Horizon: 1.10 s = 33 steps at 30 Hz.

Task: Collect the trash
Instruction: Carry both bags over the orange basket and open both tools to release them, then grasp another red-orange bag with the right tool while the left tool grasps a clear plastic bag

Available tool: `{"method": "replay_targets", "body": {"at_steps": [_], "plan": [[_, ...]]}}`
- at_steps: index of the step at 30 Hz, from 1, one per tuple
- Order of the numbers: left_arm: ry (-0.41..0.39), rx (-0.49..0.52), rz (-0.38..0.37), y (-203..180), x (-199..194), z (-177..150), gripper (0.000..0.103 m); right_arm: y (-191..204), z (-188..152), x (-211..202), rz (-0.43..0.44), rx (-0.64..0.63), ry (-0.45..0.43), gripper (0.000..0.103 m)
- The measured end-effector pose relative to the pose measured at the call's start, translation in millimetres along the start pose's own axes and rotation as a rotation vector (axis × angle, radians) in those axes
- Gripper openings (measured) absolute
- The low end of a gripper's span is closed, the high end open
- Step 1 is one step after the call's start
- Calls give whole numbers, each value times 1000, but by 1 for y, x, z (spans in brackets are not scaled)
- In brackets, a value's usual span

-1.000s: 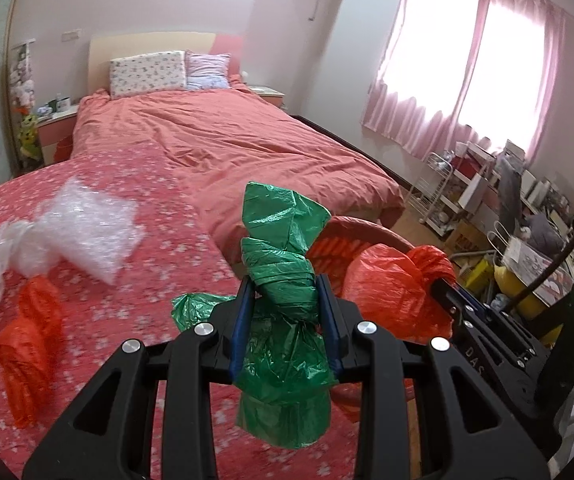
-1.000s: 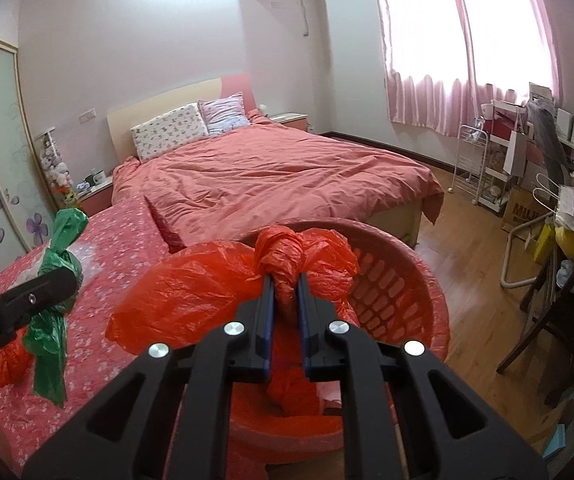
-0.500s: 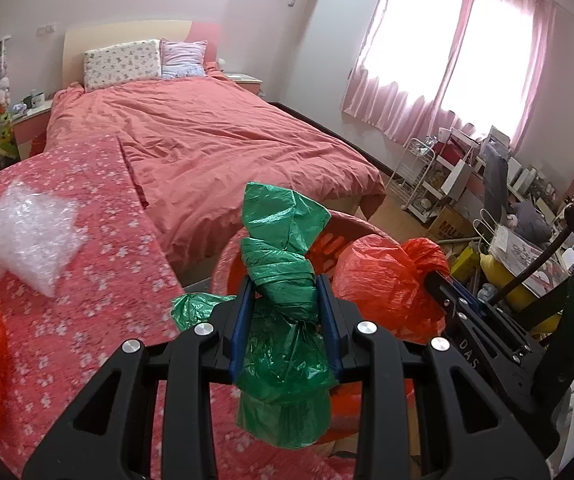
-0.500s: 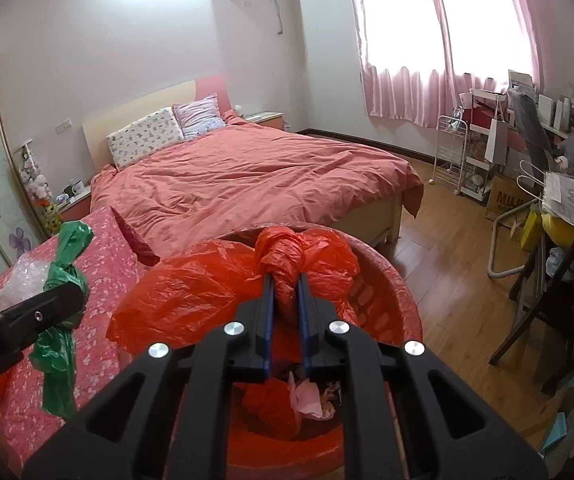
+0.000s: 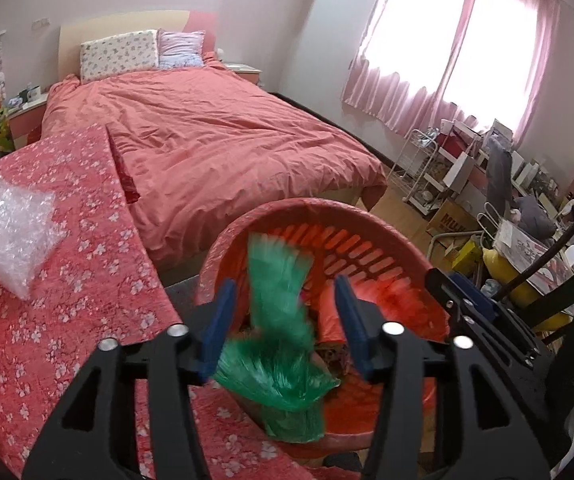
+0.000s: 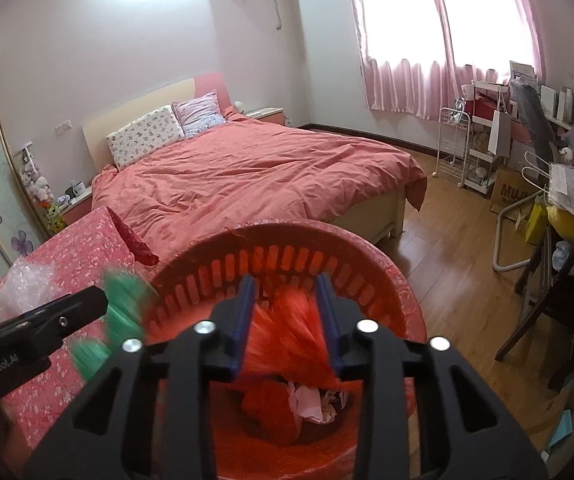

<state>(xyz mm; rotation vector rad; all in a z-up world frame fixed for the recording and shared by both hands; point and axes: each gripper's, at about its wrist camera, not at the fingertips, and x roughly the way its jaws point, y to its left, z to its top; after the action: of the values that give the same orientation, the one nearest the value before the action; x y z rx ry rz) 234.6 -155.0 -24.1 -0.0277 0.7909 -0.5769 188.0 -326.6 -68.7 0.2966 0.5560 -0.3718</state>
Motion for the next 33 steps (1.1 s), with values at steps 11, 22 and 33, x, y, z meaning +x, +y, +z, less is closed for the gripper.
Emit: {"method": "replay_targets", "body": {"at_steps": [11,22,33], "plan": [[-13,-27,106,33,-14,-7,69,-1,-9,0,-22,-2,10,59],[-92,-86,227,89,-62,-9,78,46,-9,-19,25,-99,-11,77],[-172,-216,431,184,-136,-27,86,161,-20,-49,244,-231,-10,79]]}}
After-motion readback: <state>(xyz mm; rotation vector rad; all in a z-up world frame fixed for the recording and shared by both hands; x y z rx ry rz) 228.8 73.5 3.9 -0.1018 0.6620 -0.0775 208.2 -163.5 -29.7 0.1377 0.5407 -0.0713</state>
